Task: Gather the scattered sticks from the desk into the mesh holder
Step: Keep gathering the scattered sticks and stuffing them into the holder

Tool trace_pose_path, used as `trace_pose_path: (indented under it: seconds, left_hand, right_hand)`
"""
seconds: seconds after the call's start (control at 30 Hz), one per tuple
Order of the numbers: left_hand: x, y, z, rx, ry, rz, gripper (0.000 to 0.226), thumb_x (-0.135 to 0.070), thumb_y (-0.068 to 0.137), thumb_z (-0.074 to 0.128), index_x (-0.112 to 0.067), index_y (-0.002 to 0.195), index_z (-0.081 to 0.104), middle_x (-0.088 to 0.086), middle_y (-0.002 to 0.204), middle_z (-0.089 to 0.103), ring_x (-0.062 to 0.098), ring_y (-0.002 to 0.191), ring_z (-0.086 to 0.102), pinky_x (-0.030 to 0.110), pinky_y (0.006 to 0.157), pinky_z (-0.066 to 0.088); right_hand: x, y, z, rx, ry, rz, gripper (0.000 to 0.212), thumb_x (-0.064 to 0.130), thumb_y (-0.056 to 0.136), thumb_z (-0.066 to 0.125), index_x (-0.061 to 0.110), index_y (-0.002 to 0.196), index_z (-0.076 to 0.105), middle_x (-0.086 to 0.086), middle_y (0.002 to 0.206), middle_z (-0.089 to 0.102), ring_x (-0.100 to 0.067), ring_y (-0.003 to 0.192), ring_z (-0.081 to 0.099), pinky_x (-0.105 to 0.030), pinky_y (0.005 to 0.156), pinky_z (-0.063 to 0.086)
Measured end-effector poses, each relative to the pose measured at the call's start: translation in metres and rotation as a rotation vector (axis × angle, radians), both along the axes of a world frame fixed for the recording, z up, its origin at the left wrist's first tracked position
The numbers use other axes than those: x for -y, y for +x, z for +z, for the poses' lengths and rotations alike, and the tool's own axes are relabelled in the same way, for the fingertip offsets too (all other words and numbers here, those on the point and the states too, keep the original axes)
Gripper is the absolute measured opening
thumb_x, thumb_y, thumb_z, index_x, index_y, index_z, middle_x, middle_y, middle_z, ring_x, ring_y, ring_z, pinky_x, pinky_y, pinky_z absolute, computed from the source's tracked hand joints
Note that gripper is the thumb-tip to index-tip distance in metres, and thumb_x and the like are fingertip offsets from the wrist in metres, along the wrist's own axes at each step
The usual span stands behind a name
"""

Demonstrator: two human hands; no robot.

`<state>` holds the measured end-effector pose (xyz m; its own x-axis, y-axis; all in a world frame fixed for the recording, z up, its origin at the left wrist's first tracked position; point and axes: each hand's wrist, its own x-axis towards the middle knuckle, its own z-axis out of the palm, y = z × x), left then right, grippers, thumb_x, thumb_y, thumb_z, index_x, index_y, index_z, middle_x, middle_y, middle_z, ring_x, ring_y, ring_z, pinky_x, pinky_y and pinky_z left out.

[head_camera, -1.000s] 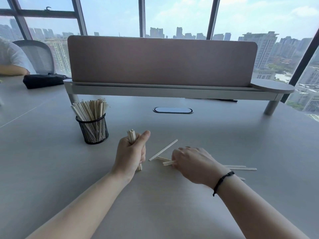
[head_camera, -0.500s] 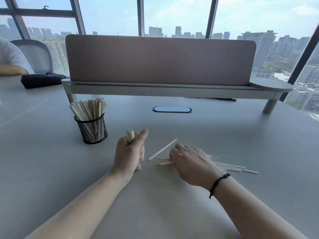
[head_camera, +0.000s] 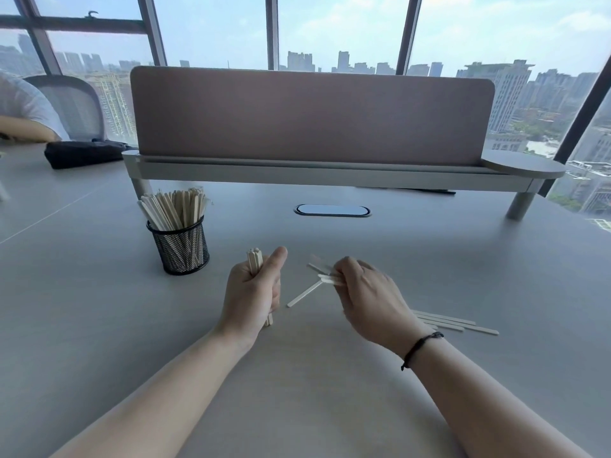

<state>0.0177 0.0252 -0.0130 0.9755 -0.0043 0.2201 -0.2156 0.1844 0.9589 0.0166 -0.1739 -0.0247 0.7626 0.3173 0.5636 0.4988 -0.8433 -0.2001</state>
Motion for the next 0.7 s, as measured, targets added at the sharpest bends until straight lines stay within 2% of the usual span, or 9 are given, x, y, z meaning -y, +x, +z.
trace_pose_path:
  seconds: [0.1, 0.17, 0.23, 0.3, 0.37, 0.4, 0.53, 0.7]
  left_hand:
    - [0.0, 0.0, 0.0, -0.004, 0.006, 0.009, 0.053, -0.042, 0.087, 0.061, -0.024, 0.055, 0.023, -0.007, 0.047, 0.019, 0.012, 0.042, 0.012, 0.018, 0.042, 0.016]
    - [0.0, -0.001, 0.0, -0.006, 0.015, 0.013, 0.054, -0.043, 0.087, 0.061, -0.025, 0.053, 0.023, -0.007, 0.046, 0.019, 0.013, 0.041, 0.013, 0.019, 0.043, 0.016]
    - [-0.001, -0.001, 0.0, -0.009, 0.024, 0.02, 0.056, -0.044, 0.087, 0.061, -0.025, 0.051, 0.023, -0.007, 0.046, 0.019, 0.013, 0.041, 0.014, 0.02, 0.044, 0.016]
    - [-0.001, -0.001, 0.0, -0.011, 0.011, 0.021, 0.056, -0.044, 0.087, 0.062, -0.027, 0.049, 0.024, -0.007, 0.046, 0.019, 0.014, 0.041, 0.014, 0.019, 0.044, 0.016]
    - [-0.001, 0.0, 0.0, 0.002, 0.014, 0.028, 0.056, -0.042, 0.086, 0.063, -0.027, 0.048, 0.025, -0.007, 0.046, 0.02, 0.014, 0.04, 0.015, 0.02, 0.045, 0.017]
    - [-0.001, 0.0, 0.0, 0.01, 0.02, 0.034, 0.056, -0.04, 0.087, 0.063, -0.026, 0.047, 0.025, -0.008, 0.045, 0.021, 0.014, 0.04, 0.016, 0.021, 0.046, 0.017]
    - [-0.001, 0.0, 0.0, 0.0, -0.014, 0.048, 0.054, -0.033, 0.083, 0.067, -0.025, 0.047, 0.027, -0.005, 0.045, 0.021, 0.014, 0.04, 0.016, 0.02, 0.044, 0.018]
    - [-0.002, 0.003, -0.003, 0.033, 0.026, 0.073, 0.046, -0.029, 0.08, 0.071, -0.019, 0.05, 0.037, 0.006, 0.047, 0.03, 0.017, 0.038, 0.025, 0.028, 0.045, 0.029]
  right_hand:
    - [-0.006, 0.001, 0.006, 0.012, 0.251, -0.024, 0.015, 0.023, 0.102, 0.042, 0.009, 0.097, 0.045, 0.005, 0.055, 0.042, -0.028, 0.048, 0.045, -0.037, 0.047, 0.028]
    - [-0.008, 0.002, 0.015, -0.009, 0.408, -0.058, 0.016, 0.022, 0.103, 0.045, 0.016, 0.089, 0.04, 0.006, 0.054, 0.038, -0.019, 0.047, 0.037, -0.038, 0.048, 0.022]
    - [-0.009, 0.002, 0.033, -0.064, 0.598, -0.087, 0.033, 0.029, 0.1, 0.052, 0.018, 0.075, 0.033, 0.003, 0.053, 0.033, -0.017, 0.048, 0.029, -0.036, 0.049, 0.024]
    - [-0.011, -0.001, 0.052, -0.183, 0.966, -0.026, 0.05, 0.037, 0.095, 0.06, 0.017, 0.063, 0.027, 0.001, 0.052, 0.024, -0.016, 0.046, 0.022, -0.031, 0.045, 0.02]
    - [-0.016, -0.005, 0.064, -0.396, 1.429, 0.144, 0.057, 0.036, 0.094, 0.063, 0.022, 0.056, 0.023, 0.002, 0.048, 0.019, -0.015, 0.041, 0.014, -0.028, 0.046, 0.012]
    - [-0.018, -0.006, 0.064, -0.479, 1.553, 0.214, 0.058, 0.034, 0.094, 0.063, 0.024, 0.056, 0.021, 0.003, 0.047, 0.016, -0.014, 0.041, 0.012, -0.029, 0.047, 0.009]
    - [-0.034, -0.009, 0.041, -0.608, 1.493, 0.261, 0.056, 0.029, 0.086, 0.069, 0.022, 0.054, 0.024, 0.0, 0.046, 0.019, -0.014, 0.043, 0.013, -0.027, 0.046, 0.014]
    - [-0.041, -0.009, 0.027, -0.613, 1.369, 0.258, 0.047, 0.029, 0.079, 0.073, 0.019, 0.052, 0.035, -0.003, 0.047, 0.03, -0.018, 0.04, 0.027, -0.03, 0.048, 0.028]
